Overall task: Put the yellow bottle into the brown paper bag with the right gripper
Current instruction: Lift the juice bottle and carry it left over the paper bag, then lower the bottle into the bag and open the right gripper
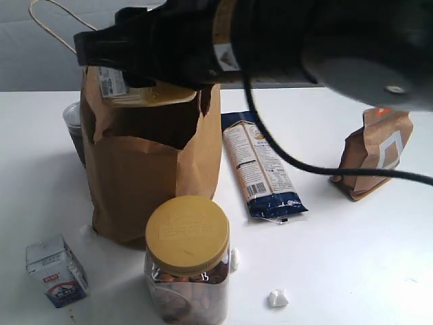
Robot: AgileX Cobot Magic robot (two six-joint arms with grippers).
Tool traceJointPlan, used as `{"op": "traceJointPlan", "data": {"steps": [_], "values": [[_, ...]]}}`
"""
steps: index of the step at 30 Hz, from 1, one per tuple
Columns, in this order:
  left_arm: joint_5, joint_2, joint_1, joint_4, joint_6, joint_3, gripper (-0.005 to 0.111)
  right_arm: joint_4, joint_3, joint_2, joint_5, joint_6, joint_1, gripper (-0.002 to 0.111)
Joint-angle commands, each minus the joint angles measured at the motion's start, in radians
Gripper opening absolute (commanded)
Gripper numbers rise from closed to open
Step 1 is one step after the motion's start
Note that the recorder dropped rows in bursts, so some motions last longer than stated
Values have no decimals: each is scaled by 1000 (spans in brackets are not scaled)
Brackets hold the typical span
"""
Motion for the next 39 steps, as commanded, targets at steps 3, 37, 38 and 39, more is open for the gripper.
{"op": "traceJointPlan", "data": {"steps": [3, 37, 38, 39], "values": [[-6, -2, 0, 0, -7, 5, 0, -82, -203, 170, 252, 34, -6, 1], [-6, -2, 0, 0, -7, 5, 0, 87, -17, -230, 183, -124, 24, 0], [-6, -2, 0, 0, -7, 5, 0, 101, 12, -251, 172, -127, 8, 0], [-6, -2, 0, 0, -7, 5, 0, 120, 76, -307, 146, -131, -38, 0]]}}
